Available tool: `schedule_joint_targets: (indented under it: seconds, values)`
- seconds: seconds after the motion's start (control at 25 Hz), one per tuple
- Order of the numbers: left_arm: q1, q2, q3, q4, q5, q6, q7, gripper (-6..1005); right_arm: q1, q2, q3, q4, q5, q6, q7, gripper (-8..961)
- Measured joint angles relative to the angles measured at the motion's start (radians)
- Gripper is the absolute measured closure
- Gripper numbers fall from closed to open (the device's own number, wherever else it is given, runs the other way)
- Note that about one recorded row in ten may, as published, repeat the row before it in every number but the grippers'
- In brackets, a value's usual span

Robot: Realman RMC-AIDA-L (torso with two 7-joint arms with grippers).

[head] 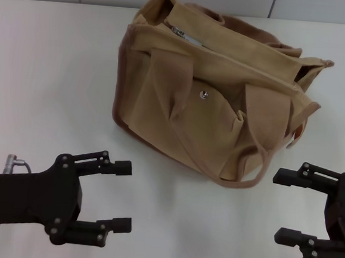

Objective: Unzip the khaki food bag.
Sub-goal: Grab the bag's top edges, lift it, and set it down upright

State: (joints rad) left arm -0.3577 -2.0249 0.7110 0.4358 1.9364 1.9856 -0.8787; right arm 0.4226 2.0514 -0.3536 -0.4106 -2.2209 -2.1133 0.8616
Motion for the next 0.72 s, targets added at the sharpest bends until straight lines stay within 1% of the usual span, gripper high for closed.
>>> schedule_joint_targets:
  seconds: [0.2, 0.44, 0.72]
  values:
    - [-0.014, -0.005, -0.003, -0.004, 0.000, -0.020, 0.000, 194, 0.002, 0.001, -0.001, 0.004, 0.000, 0.019, 0.000, 172]
    - [-0.027, -0.017, -0.004, -0.002, -0.002, -0.024, 0.007, 203, 0.003, 0.001, -0.001, 0.005, 0.000, 0.020, 0.006, 174]
    - [-0.029, -0.018, -0.004, -0.001, -0.003, -0.033, 0.010, 214, 0.004, 0.001, -0.001, 0.005, 0.000, 0.021, 0.008, 177]
